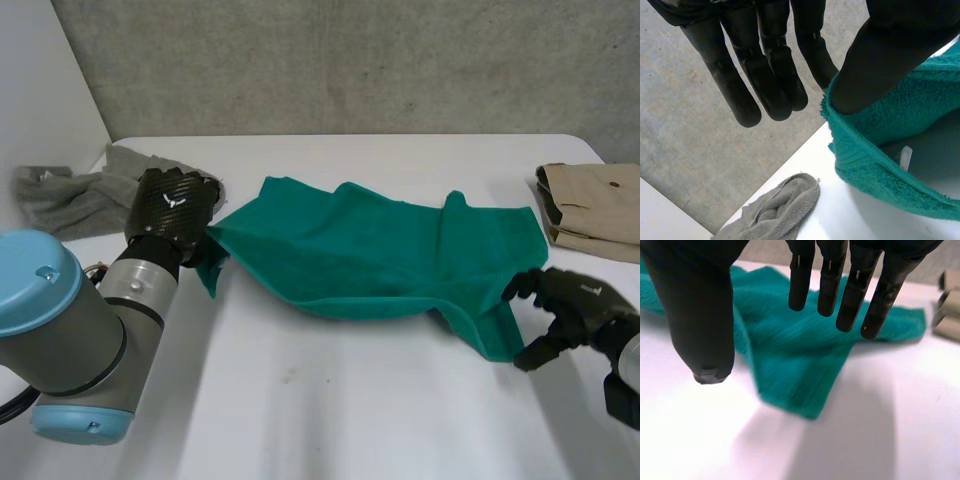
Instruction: Fold the laundry.
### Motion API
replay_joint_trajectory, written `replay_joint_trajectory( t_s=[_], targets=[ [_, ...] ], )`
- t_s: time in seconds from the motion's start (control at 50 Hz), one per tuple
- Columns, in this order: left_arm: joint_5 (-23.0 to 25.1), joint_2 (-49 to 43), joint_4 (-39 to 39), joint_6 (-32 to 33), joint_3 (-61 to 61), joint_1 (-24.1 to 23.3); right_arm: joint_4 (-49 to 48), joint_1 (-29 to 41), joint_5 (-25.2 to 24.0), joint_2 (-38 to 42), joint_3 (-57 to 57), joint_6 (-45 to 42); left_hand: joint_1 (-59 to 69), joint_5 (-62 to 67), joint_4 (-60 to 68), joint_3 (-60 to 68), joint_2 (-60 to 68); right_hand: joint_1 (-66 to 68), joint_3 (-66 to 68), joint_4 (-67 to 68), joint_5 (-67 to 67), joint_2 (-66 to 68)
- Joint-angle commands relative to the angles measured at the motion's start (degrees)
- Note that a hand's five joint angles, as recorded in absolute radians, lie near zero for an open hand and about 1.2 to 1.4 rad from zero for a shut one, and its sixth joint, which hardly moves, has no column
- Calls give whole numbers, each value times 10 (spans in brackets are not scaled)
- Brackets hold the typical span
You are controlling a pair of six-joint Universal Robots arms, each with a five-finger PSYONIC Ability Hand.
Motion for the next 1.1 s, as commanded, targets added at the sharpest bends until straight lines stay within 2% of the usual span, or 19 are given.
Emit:
replay_joint_trajectory(
  t_s=[0.02,0.22,0.42,0.76,1.04,1.1],
  targets=[
    [1,3,-3,-2,-2,1,-14,4,-13,56,11,2,146,132,111,115,112,76,31,31,42,32],
    [2,4,-3,-2,-3,1,-59,59,2,130,-40,60,146,132,111,115,112,56,11,11,22,11],
    [3,3,-3,-2,-3,2,-74,138,67,191,-108,73,146,132,111,115,112,64,19,19,30,20],
    [2,1,-3,-2,-3,1,-81,196,135,267,-210,73,146,132,111,115,112,123,78,78,89,79],
    [2,1,-3,-2,-4,1,-87,226,173,310,-274,75,146,132,111,115,112,219,174,174,185,175],
    [2,1,-3,-2,-5,0,-87,234,179,325,-287,75,146,132,111,115,112,282,237,238,249,238]
  ],
)
